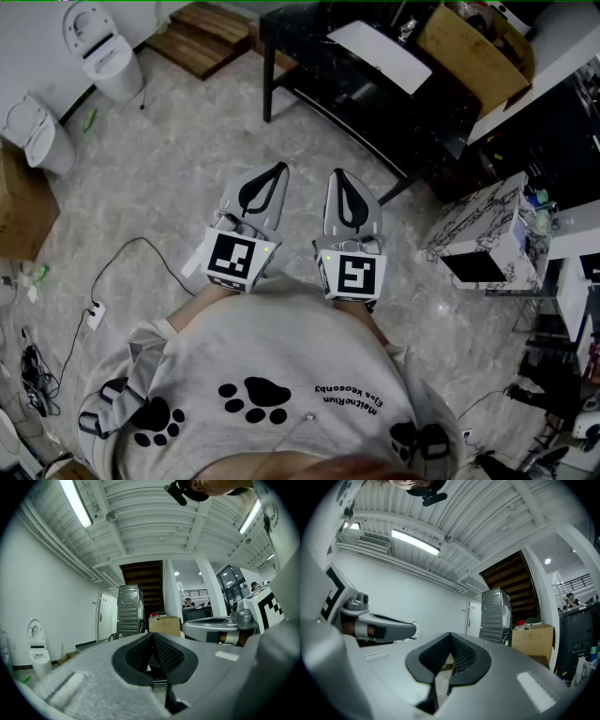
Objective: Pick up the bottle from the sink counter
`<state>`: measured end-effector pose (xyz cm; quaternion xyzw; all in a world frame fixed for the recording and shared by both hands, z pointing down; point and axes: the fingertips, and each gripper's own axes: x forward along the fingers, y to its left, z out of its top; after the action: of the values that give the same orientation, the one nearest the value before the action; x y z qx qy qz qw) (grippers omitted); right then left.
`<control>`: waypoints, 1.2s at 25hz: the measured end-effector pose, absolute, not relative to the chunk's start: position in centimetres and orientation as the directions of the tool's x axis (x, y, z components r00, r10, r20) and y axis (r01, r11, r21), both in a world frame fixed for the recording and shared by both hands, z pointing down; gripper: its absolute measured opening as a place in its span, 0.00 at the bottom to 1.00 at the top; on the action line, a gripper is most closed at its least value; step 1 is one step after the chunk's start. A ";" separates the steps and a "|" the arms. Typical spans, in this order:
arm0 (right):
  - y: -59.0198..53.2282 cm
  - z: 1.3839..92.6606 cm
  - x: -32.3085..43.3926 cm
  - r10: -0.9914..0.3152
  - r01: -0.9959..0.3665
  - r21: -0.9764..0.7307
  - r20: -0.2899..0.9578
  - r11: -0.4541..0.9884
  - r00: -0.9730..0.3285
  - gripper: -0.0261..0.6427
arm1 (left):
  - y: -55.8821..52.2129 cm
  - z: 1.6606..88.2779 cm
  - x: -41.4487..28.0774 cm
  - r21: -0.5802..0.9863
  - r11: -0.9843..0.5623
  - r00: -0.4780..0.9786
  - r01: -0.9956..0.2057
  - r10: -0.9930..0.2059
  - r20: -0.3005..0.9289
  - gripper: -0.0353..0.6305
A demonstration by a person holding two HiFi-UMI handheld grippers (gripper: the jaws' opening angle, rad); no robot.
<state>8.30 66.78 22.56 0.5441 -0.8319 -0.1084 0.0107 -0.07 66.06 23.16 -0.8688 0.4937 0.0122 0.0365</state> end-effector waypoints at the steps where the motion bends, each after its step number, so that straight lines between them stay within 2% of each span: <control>1: 66.8 22.6 8.5 -0.908 -0.904 0.187 -0.099 0.385 -0.407 0.04 | 66.1 23.1 0.1 -0.053 -0.510 0.513 -0.858 -0.857 -0.057 0.05; 19: 67.2 23.3 10.7 -0.890 -0.898 0.117 -0.129 0.425 -0.438 0.04 | 66.9 23.8 2.3 -0.052 -0.487 0.489 -0.872 -0.871 -0.040 0.05; 30: 63.2 23.4 10.7 -0.895 -0.903 0.143 -0.140 0.404 -0.423 0.04 | 62.1 24.0 2.0 -0.029 -0.496 0.497 -0.868 -0.865 -0.071 0.05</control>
<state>10.67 63.19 23.43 0.5368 -0.8377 -0.0987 -0.0203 1.97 62.07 24.00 -0.8645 0.5012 0.0235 0.0303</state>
